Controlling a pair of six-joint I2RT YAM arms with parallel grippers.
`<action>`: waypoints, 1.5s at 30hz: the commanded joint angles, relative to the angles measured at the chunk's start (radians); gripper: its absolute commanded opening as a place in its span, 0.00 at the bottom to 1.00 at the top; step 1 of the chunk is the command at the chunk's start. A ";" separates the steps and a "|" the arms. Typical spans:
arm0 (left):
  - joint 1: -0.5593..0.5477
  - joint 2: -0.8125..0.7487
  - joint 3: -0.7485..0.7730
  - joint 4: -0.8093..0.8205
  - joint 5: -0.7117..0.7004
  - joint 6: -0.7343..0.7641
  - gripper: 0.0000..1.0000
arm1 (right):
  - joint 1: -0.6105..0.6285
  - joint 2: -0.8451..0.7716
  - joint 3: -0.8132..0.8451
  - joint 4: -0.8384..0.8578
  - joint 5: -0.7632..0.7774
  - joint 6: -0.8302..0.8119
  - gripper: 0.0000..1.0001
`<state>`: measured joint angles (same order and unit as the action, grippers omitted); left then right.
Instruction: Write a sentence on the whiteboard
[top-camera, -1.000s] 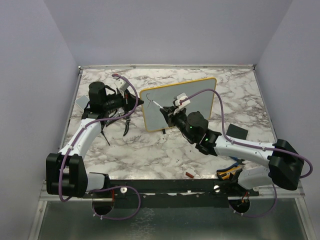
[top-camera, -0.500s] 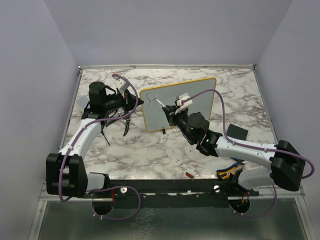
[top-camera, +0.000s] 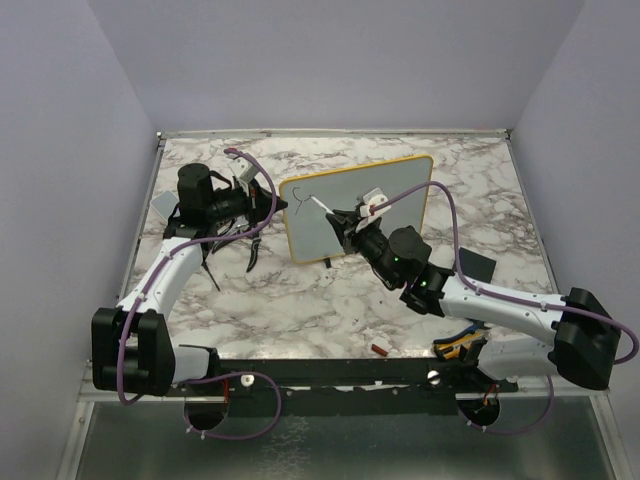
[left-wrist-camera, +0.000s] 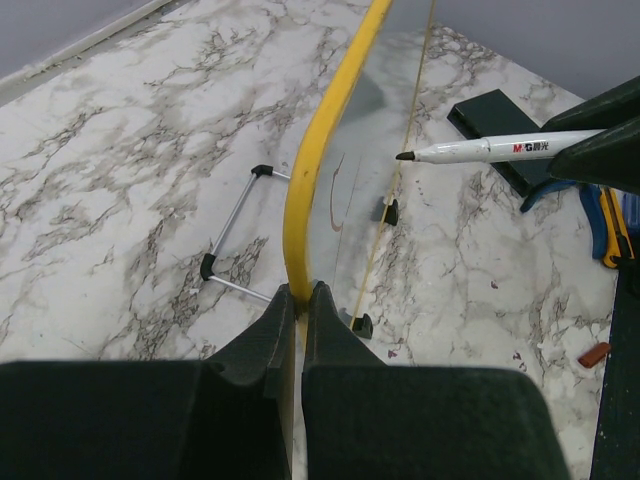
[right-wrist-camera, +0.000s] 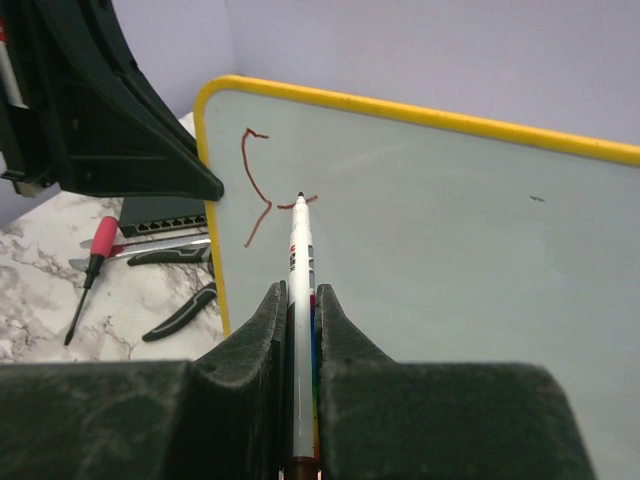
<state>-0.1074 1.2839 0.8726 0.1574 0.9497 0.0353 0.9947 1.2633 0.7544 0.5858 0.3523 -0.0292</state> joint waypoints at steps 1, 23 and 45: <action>-0.005 -0.005 -0.015 -0.050 -0.046 0.048 0.00 | -0.001 0.008 0.024 0.046 -0.048 -0.051 0.01; -0.005 -0.005 -0.014 -0.051 -0.049 0.048 0.00 | -0.001 0.077 0.010 0.007 0.071 0.011 0.01; -0.003 -0.013 -0.016 -0.050 -0.058 0.051 0.00 | -0.001 0.091 -0.027 -0.051 0.097 0.086 0.01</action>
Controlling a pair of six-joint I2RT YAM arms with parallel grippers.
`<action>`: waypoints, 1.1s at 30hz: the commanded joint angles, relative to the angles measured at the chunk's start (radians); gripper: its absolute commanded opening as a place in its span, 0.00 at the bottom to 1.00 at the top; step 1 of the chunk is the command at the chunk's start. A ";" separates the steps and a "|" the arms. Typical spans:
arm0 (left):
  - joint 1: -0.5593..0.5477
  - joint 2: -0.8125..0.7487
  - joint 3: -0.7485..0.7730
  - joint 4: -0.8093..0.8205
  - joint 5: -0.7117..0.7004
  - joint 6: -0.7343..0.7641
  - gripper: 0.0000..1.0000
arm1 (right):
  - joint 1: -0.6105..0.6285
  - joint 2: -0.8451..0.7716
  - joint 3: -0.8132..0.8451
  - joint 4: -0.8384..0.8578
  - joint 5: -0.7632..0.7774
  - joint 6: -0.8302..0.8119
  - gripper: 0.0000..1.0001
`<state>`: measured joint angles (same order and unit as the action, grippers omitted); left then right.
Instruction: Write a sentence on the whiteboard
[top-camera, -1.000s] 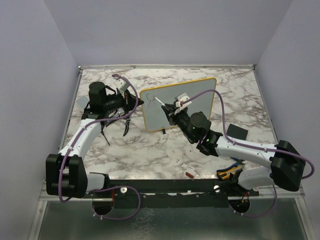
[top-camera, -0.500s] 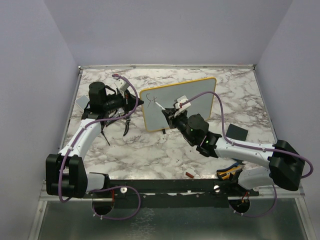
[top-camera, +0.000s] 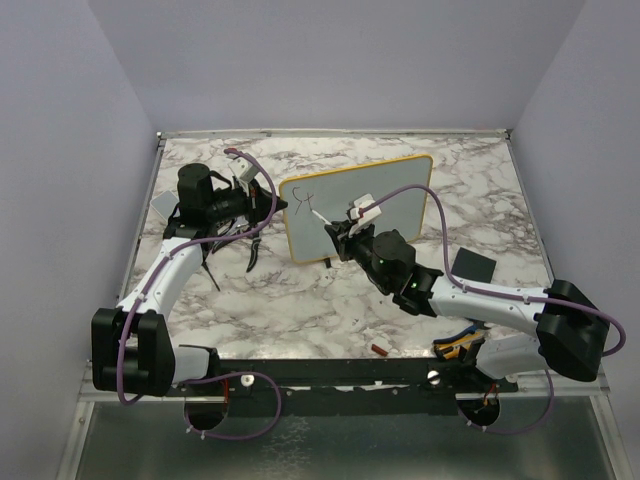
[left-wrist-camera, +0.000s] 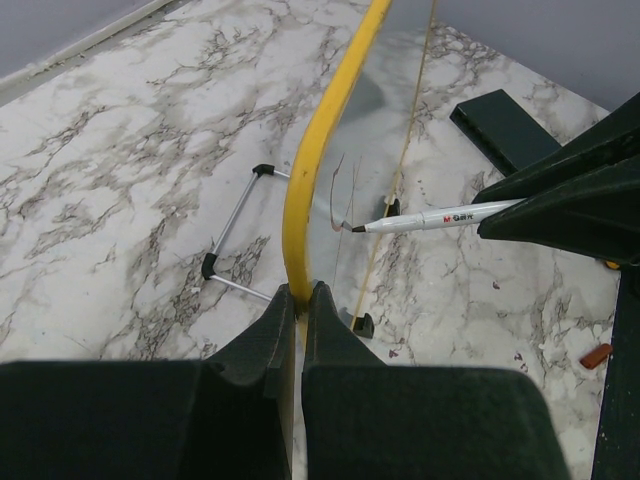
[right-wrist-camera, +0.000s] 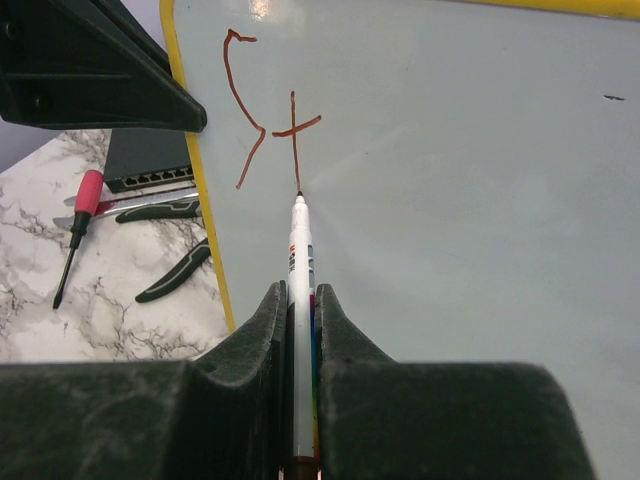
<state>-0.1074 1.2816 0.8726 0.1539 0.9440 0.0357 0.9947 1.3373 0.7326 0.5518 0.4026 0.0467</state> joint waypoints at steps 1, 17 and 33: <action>-0.004 -0.009 -0.017 -0.047 -0.052 0.050 0.00 | -0.001 0.016 -0.004 -0.018 0.053 0.010 0.01; -0.004 -0.008 -0.015 -0.047 -0.065 0.051 0.00 | 0.001 -0.123 -0.002 -0.023 -0.018 -0.034 0.01; -0.004 -0.005 -0.017 -0.047 -0.069 0.052 0.00 | -0.001 -0.060 0.030 0.014 0.026 -0.085 0.01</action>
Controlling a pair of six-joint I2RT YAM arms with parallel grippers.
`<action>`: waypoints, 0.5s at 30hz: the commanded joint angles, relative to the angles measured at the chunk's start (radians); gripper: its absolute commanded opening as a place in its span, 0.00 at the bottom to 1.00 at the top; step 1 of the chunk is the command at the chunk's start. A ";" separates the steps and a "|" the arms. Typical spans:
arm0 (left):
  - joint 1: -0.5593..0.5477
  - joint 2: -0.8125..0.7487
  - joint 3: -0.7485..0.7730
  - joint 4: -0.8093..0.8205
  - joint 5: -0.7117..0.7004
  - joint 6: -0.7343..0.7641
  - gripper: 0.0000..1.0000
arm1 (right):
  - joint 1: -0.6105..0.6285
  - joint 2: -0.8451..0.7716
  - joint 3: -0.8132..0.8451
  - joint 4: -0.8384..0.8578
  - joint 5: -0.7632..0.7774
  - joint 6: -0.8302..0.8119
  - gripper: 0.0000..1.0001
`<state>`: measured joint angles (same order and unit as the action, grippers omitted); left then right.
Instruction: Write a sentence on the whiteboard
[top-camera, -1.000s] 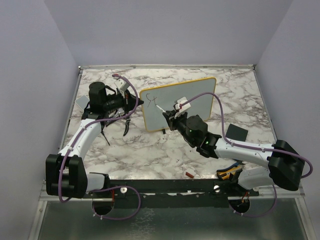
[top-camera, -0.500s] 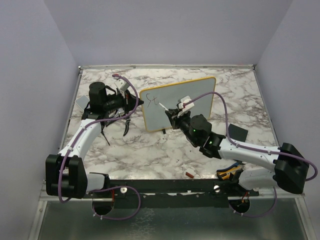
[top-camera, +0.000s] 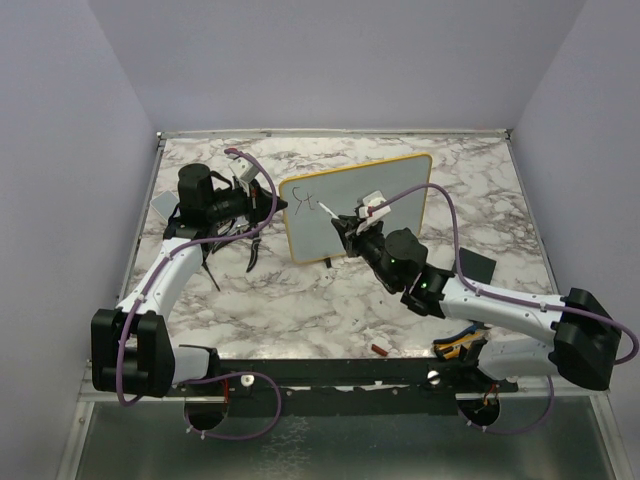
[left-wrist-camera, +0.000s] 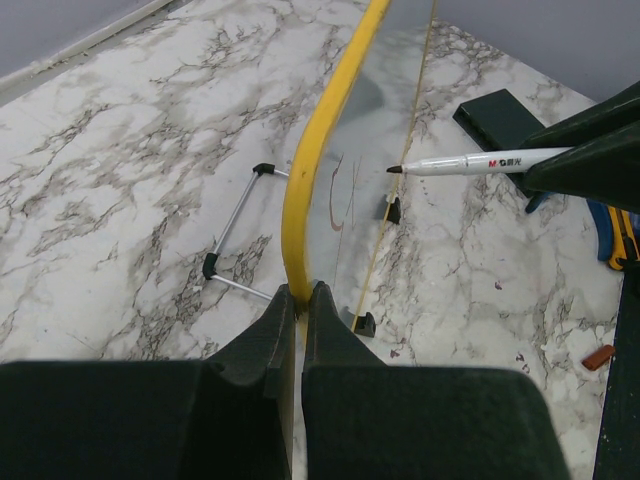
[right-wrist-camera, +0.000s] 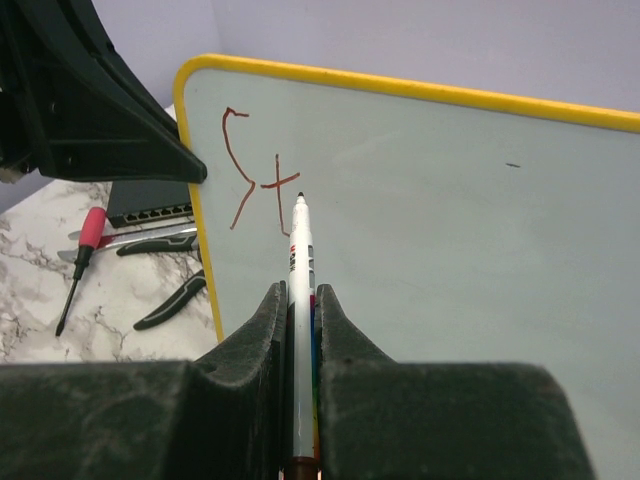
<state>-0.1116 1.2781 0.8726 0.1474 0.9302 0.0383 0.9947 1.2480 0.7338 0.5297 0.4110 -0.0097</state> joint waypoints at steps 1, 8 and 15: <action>0.000 -0.002 -0.017 -0.040 -0.055 0.049 0.00 | -0.001 0.036 0.030 0.041 0.020 -0.031 0.00; 0.000 0.000 -0.018 -0.040 -0.054 0.048 0.00 | -0.001 0.057 0.036 0.076 0.029 -0.048 0.01; 0.000 0.000 -0.018 -0.040 -0.053 0.050 0.00 | -0.002 0.071 0.043 0.092 0.041 -0.063 0.01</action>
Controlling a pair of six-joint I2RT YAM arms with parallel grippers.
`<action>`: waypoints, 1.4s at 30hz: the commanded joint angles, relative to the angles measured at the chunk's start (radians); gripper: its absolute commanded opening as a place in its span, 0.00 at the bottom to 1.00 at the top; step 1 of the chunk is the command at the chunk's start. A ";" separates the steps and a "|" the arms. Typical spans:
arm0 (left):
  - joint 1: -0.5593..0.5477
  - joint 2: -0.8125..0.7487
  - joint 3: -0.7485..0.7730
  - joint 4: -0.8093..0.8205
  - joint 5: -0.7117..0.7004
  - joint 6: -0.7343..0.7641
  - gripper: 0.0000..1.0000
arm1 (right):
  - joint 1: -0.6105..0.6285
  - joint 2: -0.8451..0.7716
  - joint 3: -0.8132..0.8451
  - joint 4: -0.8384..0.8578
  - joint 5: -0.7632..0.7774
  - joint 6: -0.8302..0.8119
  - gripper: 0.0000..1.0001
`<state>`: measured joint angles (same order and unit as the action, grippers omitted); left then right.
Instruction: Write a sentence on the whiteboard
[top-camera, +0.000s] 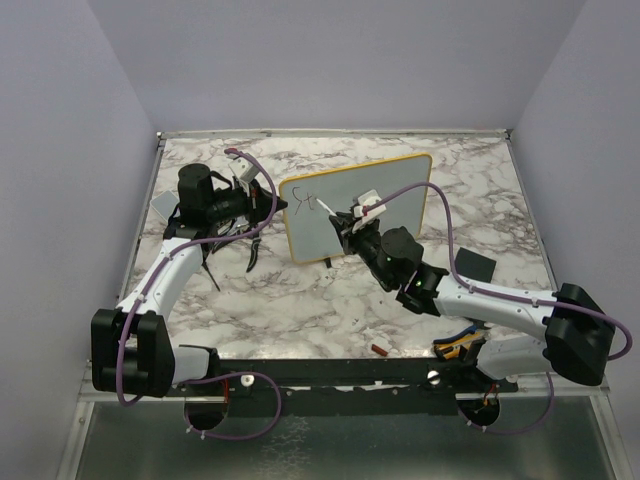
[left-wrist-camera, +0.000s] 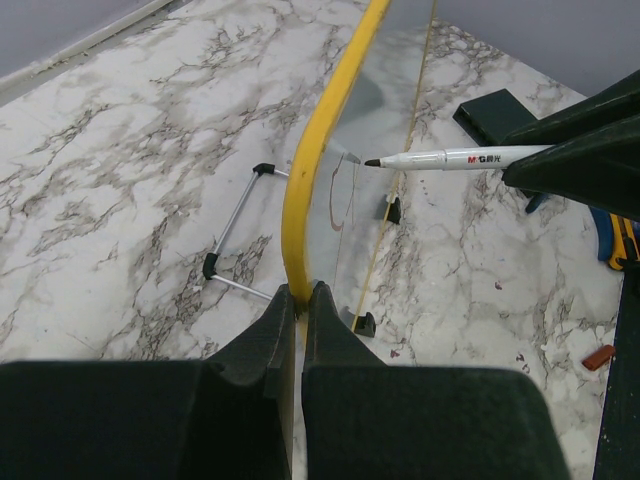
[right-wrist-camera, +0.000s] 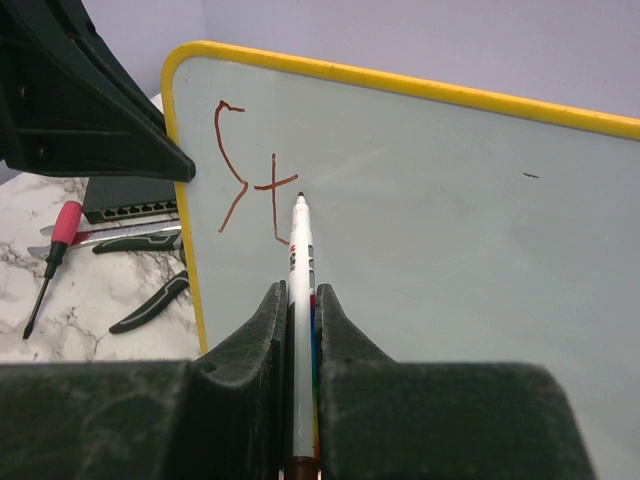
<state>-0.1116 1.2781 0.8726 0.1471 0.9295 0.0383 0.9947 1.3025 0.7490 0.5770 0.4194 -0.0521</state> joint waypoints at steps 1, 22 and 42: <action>0.000 0.000 -0.018 -0.040 -0.053 0.049 0.00 | -0.002 0.018 0.027 0.049 0.039 -0.023 0.01; 0.000 -0.005 -0.017 -0.040 -0.054 0.049 0.00 | -0.006 0.017 -0.049 -0.033 0.037 0.095 0.01; 0.000 -0.007 -0.018 -0.040 -0.054 0.049 0.00 | -0.007 0.022 0.015 0.049 0.060 -0.003 0.01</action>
<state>-0.1116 1.2781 0.8726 0.1474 0.9264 0.0387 0.9932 1.3159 0.7250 0.5716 0.4438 -0.0109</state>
